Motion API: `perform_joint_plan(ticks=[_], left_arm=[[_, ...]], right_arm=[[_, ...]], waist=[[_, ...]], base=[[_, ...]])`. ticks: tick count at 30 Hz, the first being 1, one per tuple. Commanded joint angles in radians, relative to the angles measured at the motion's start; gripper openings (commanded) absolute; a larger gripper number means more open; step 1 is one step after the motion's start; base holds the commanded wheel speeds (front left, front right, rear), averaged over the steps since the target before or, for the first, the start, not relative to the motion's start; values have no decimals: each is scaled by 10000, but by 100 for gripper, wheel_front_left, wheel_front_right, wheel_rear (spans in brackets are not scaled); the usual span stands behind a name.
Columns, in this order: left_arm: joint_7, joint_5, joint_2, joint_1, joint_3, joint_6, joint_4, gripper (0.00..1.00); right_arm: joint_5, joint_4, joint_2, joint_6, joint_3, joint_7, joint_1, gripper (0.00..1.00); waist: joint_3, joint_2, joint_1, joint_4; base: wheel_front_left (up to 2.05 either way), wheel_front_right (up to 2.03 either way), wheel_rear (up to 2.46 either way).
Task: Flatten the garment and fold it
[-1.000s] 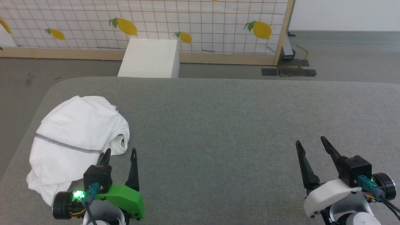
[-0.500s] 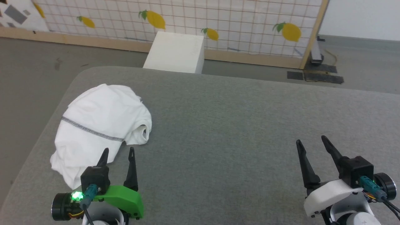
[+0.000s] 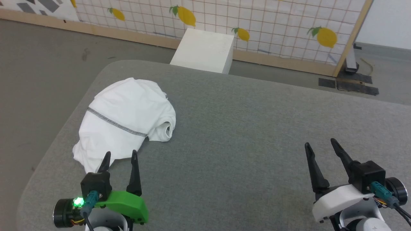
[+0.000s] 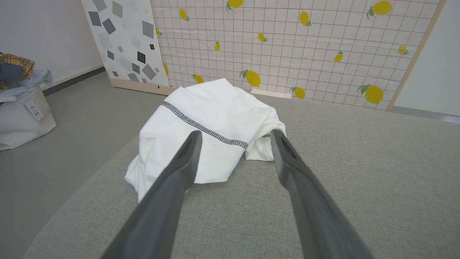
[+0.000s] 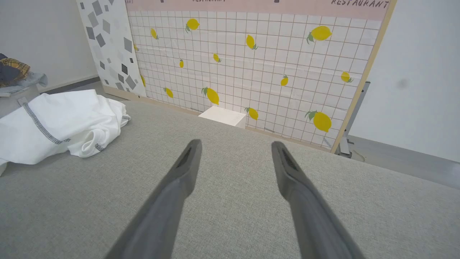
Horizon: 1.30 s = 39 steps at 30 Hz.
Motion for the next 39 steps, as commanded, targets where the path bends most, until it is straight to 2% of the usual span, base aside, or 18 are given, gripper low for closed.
perform_joint_plan(ticks=[1,39], left_arm=[[-106,-68,61,-71,-29,71,38,100],[-885,-714,132,-76,-316,563,286,100]], right_arm=[[109,-10,10,-6,-4,-103,45,100],[431,-2,17,-11,27,-518,69,100]], waist=[[15,0,-1,170],[163,0,-1,2162]], base=[[-1,-1,-1],[0,0,0]])
